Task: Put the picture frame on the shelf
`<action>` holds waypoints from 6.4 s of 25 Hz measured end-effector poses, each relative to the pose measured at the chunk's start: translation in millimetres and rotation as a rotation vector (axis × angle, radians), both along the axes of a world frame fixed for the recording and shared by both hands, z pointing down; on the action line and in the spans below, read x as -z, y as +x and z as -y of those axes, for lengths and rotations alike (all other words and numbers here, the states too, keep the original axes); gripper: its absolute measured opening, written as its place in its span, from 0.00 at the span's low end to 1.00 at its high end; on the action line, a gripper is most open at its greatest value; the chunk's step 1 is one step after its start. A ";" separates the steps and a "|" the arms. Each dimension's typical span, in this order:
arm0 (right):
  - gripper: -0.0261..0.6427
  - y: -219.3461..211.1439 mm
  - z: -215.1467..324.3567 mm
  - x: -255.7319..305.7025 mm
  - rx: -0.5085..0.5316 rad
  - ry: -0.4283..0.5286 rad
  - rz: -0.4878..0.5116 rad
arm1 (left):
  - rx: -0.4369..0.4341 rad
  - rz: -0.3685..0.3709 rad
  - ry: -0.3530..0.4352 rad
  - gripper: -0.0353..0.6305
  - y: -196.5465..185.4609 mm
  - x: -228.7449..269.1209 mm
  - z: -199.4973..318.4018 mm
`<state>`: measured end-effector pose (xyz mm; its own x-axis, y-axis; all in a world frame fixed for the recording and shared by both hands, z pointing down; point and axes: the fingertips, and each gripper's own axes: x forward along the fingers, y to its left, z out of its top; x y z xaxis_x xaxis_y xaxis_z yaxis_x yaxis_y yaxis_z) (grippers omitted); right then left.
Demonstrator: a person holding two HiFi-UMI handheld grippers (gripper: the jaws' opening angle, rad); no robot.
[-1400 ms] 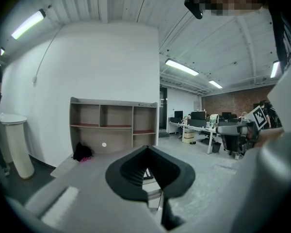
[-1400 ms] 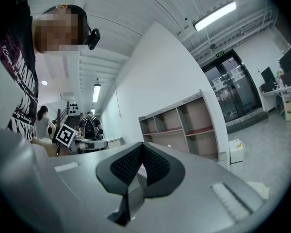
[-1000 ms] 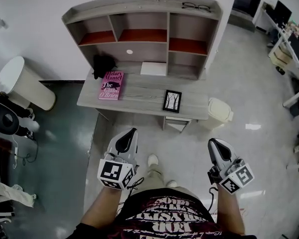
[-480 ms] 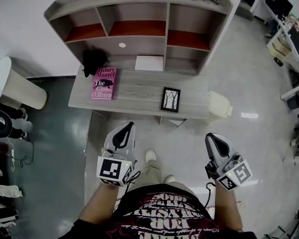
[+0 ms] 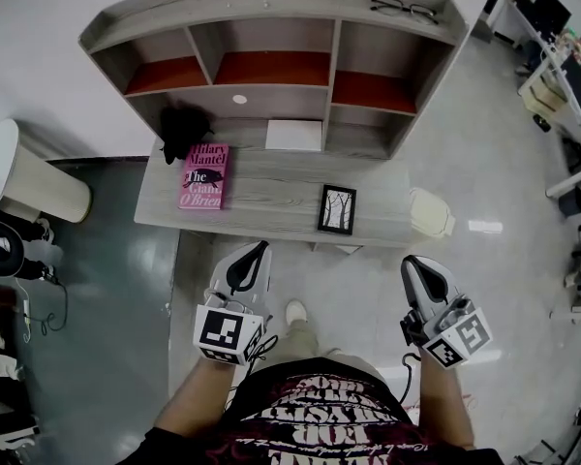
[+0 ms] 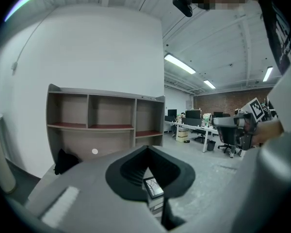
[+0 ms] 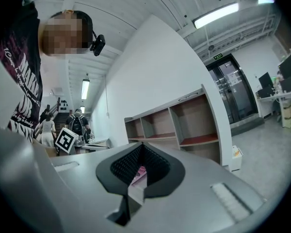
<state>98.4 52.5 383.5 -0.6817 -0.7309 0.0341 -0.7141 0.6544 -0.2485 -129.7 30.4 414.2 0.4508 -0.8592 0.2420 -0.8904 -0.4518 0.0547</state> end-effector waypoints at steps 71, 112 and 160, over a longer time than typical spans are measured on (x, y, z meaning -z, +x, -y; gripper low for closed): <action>0.08 29.9 160.7 -39.8 -0.072 -0.108 0.020 | -0.091 -0.004 -0.101 0.06 41.2 -34.7 144.9; 0.08 15.9 189.5 -334.5 0.122 -0.741 -0.251 | -0.156 0.026 -0.754 0.06 104.6 -305.5 175.0; 0.23 -11.8 177.6 -348.6 0.062 -0.853 -0.147 | -0.222 0.031 -0.728 0.23 129.1 -307.3 177.6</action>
<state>86.6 -125.2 732.2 -0.6647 -0.3773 0.6449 -0.7471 0.3253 -0.5797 -0.5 -147.2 721.5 0.5779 -0.3676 0.7286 -0.7890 -0.4797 0.3838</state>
